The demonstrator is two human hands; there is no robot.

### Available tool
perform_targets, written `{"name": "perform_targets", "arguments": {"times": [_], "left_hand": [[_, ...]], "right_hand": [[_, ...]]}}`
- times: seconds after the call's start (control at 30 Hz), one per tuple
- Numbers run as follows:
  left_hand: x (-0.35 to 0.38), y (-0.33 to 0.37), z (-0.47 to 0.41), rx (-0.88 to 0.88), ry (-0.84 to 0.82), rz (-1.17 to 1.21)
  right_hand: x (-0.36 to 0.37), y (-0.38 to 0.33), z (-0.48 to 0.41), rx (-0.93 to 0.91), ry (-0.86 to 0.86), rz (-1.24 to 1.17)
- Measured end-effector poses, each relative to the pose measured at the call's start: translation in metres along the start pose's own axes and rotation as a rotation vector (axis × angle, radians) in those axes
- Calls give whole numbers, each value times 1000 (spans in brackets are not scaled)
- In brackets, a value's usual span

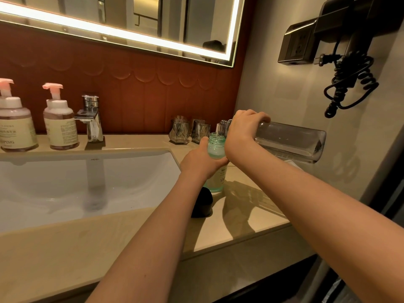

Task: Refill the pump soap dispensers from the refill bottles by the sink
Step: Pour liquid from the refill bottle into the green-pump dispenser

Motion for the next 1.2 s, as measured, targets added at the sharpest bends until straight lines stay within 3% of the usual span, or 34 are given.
{"name": "perform_targets", "arguments": {"times": [1.2], "left_hand": [[1,-3,-1,-6,-17,93]], "right_hand": [[2,-1,-3,7,-8,-36]]}}
Point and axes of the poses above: each hand's wrist, its own z-axis away from the middle knuckle, its own x-axis out of the palm, y = z × x, the point moved 5 cm from there along -z, towards the middle knuckle, and after that the axes turned 1 degree about z, right-handed, at the moved point
